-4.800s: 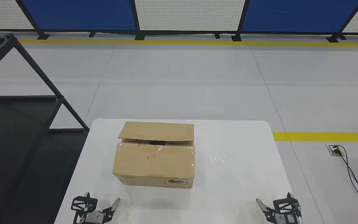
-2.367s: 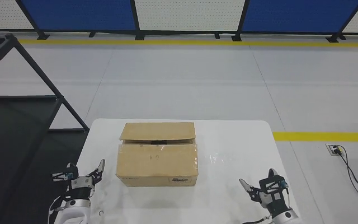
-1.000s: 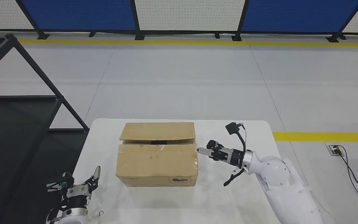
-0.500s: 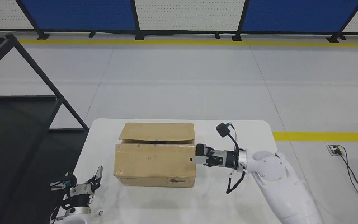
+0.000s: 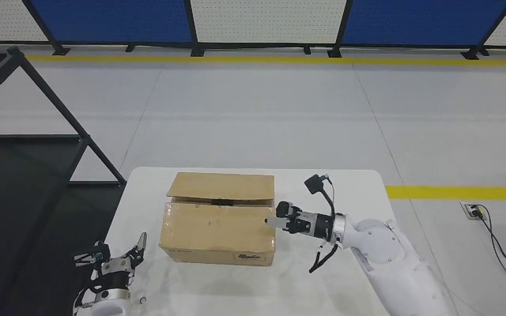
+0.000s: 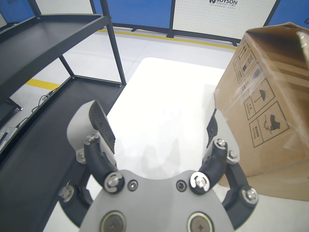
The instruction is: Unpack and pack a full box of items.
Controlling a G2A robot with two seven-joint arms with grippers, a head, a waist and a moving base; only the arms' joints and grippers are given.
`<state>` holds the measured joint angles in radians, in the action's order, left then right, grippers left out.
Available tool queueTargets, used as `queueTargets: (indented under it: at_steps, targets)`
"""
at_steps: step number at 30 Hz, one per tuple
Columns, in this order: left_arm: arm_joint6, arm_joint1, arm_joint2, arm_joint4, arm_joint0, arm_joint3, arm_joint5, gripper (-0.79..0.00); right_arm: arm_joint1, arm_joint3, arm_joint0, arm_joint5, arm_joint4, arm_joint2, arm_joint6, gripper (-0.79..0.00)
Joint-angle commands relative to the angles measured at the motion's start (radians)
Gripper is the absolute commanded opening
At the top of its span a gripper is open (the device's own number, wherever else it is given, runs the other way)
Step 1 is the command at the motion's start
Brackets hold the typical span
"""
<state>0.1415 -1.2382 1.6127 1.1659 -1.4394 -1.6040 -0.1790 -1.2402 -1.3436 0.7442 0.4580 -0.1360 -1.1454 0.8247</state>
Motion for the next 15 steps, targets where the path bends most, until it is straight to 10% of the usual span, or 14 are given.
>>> queueTargets:
  at_steps: [1,15]
  targets:
    - [0.001,-0.001,0.005,-0.002,-0.001,0.001,-0.002,0.000,-0.001,0.002,0.000,-0.009,-0.024,0.009,-0.026,0.000]
    - [0.005,-0.008,0.015,-0.007,-0.002,0.006,-0.010,0.000,-0.019,0.118,-0.079,0.044,0.130,0.074,0.061,0.000]
